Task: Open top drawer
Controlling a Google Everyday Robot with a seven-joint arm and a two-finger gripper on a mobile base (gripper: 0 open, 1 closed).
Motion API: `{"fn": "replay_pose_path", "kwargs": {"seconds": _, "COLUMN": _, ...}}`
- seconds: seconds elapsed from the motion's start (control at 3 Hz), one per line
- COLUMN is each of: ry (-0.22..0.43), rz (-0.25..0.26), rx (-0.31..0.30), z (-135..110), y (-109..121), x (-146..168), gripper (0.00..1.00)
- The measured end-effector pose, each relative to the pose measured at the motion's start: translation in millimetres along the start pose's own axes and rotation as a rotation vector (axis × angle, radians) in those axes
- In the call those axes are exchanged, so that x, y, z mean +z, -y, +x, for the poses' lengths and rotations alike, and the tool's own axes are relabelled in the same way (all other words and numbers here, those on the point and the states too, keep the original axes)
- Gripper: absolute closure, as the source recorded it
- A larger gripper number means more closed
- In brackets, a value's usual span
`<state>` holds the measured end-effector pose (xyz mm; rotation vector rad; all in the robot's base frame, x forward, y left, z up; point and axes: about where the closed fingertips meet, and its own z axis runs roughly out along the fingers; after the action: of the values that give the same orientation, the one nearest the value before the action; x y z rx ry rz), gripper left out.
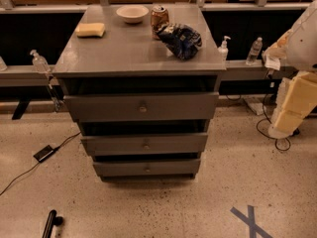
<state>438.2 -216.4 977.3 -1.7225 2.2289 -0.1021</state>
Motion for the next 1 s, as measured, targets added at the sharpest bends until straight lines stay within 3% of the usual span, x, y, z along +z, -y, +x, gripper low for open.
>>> {"fn": "replay_pose_path", "kwargs": {"seconds": 0.33, "ry": 0.000, "rz": 0.000, "rx": 0.000, "z": 0, "y": 0, "x": 0, "gripper": 0.00}}
{"fn": "replay_pose_path", "kwargs": {"seconds": 0.67, "ry": 0.037, "rz": 0.045, "rx": -0.020, "z": -9, "y": 2, "x": 0, "gripper": 0.00}}
{"fn": "replay_pose_path", "kwargs": {"seconds": 1.0, "ry": 0.137, "rz": 0.053, "rx": 0.006, "z": -31, "y": 12, "x": 33, "gripper": 0.00}}
